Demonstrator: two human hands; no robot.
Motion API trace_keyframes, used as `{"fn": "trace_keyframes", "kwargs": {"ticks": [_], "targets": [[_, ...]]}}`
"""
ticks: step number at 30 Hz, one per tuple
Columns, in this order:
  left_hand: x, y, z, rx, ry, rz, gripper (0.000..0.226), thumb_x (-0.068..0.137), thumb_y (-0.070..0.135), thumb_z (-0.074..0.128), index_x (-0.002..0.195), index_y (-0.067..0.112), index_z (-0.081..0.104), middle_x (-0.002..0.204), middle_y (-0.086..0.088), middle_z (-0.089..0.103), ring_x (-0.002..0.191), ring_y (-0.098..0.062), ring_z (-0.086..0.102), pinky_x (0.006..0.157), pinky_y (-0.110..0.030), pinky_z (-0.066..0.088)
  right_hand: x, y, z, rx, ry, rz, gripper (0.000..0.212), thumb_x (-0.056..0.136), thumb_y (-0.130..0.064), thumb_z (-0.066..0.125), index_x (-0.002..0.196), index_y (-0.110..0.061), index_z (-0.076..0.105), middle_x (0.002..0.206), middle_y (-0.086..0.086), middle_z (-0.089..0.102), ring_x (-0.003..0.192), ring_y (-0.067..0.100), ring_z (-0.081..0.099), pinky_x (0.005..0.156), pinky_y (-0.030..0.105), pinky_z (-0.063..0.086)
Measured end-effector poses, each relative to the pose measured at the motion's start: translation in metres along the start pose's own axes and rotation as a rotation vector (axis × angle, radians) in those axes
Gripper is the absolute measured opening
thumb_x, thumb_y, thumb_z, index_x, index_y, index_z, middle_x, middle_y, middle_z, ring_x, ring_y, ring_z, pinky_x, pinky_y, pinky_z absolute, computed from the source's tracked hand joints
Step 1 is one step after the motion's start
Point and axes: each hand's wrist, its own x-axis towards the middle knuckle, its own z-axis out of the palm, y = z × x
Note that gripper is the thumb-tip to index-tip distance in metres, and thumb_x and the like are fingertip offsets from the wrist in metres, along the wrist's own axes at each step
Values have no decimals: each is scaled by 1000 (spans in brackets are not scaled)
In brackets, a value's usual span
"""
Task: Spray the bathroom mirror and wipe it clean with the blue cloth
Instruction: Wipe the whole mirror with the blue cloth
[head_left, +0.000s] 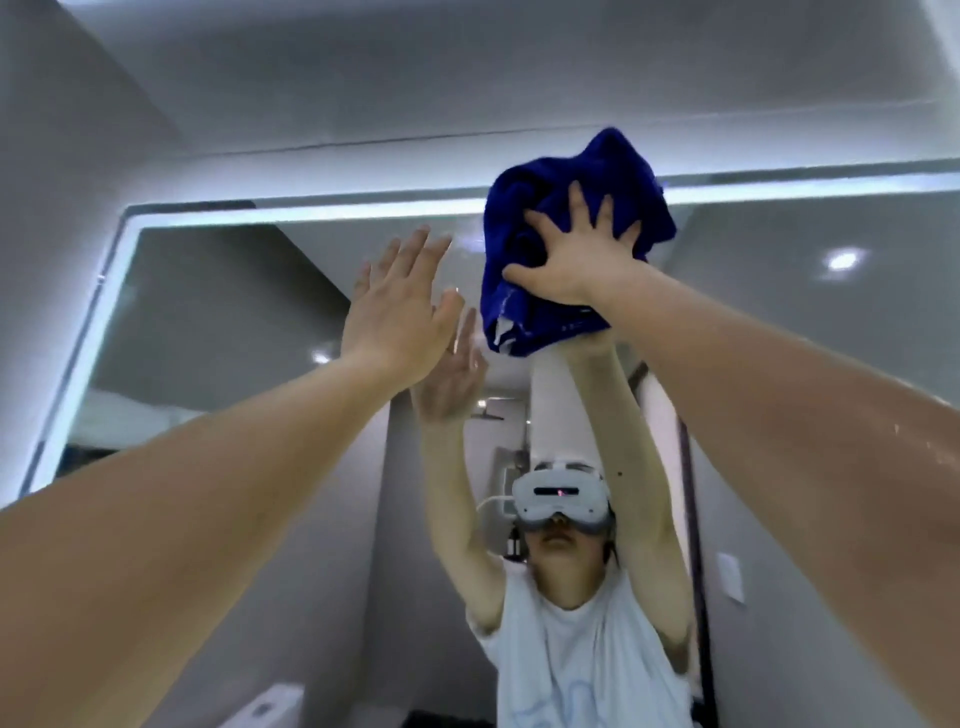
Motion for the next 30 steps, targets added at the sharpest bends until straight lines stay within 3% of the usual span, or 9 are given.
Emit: {"fn": "trace_keyframes", "kwargs": {"ticks": [11,17,21,24,27,30], "targets": [[-21,-215,-52,70,-98,6,54,98,35,29,148,29,11,158,7,3,145,-14,-2,119,-39,0,38,-158,37,-13,38,131,82,79,-76,35,146,-44,0,155,7,-27,139,44,-21,108,68,-7],[-7,-286,-50,118,-75,-15,52,98,42,22,148,32,12,158,7,2,146,-16,-3,118,-43,-1,73,-264,55,-34,27,-28,81,80,-74,39,146,-44,5,156,8,-24,140,43,-19,108,68,-7],[-9,-327,-49,107,-153,-49,50,98,43,14,145,31,25,157,4,13,146,-21,3,118,-47,2,89,-341,75,-55,4,-137,81,79,-74,40,146,-44,6,156,8,-22,140,44,-19,107,69,-7],[-14,-362,-53,154,-46,38,53,97,42,12,144,25,30,155,2,23,145,-19,12,118,-46,6,98,-376,82,-64,3,-139,81,79,-75,39,146,-44,5,156,8,-21,140,45,-18,107,70,-5],[-18,-397,-60,117,36,14,52,100,39,21,148,22,18,157,3,15,145,-15,8,117,-41,2,104,-406,85,-77,-18,-136,79,80,-73,40,146,-45,5,157,7,-21,140,44,-18,107,70,-5],[-23,-424,-63,72,-22,83,54,100,38,24,149,23,10,158,5,7,145,-12,5,116,-37,-1,112,-423,91,-57,9,-83,78,79,-73,41,145,-46,8,157,5,-20,141,42,-19,108,68,-6]]}}
